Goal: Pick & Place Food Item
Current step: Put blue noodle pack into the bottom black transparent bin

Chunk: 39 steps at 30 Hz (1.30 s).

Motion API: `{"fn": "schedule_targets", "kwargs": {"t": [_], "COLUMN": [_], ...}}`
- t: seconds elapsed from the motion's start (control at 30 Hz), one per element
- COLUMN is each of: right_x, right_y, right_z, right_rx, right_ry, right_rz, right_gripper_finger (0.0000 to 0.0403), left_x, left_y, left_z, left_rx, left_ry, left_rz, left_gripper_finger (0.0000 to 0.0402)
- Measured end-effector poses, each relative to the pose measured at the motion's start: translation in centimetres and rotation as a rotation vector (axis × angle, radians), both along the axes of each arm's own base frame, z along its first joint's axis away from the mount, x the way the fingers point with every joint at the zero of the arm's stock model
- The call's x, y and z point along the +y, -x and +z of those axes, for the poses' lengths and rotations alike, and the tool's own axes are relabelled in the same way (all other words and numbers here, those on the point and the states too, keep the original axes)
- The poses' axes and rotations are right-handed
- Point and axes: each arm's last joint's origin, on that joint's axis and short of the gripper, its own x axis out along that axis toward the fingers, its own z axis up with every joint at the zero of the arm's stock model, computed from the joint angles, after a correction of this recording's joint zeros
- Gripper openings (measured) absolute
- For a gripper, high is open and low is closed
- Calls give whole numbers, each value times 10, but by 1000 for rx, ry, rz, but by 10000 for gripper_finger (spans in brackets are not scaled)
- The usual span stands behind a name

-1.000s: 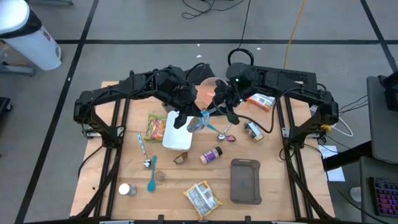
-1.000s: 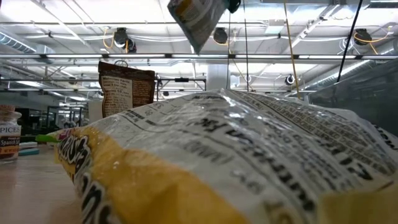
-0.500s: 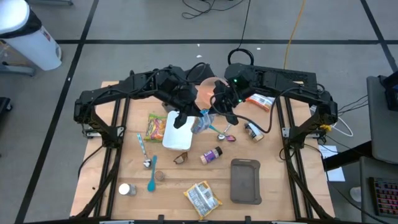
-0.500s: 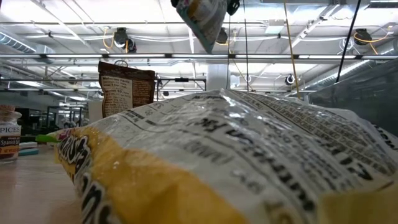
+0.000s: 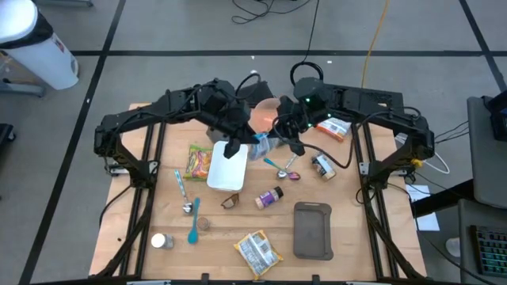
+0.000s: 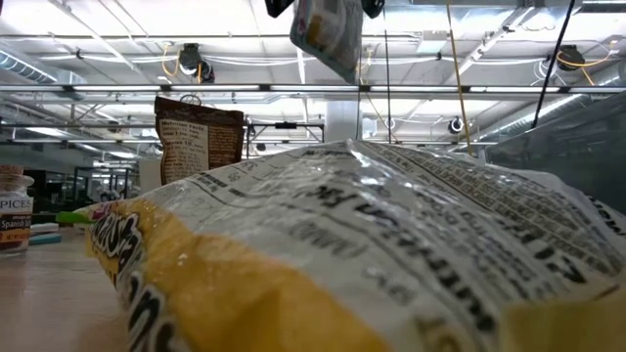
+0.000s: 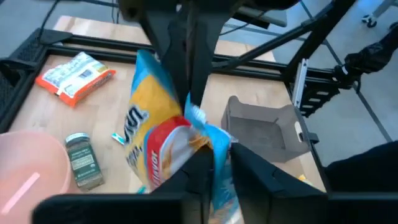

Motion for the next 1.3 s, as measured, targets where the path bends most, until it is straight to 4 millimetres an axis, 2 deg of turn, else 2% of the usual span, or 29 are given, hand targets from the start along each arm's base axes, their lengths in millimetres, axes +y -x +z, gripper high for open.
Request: {"fn": "schedule_targets", "kwargs": {"t": [0.3,0.43,0.63,0.87,1.0,1.3], "right_x": [4,7,18,47,68,119], "right_y": [25,36,55,74,78,82], "right_z": [17,24,32,33,30,19], "right_rx": [-26,-26,-18,65,108,131], "right_ry": [-8,-18,-92,-35,-44,-27], "right_rz": [-85,-141,-183,-280,-295,-367], "right_gripper_finger": [0,0,0,0,0,0], "left_x": [15,22,21,10,1,-26], "left_y": [5,21,55,90,98,83], "left_z": [11,28,55,67,66,44], "left_rx": [-85,-166,-257,-235,-193,-112], "left_ry": [-26,-49,-77,-37,-11,-14], "left_rz": [48,86,118,137,121,91], "left_gripper_finger": [142,149,150,150,150,150]}}
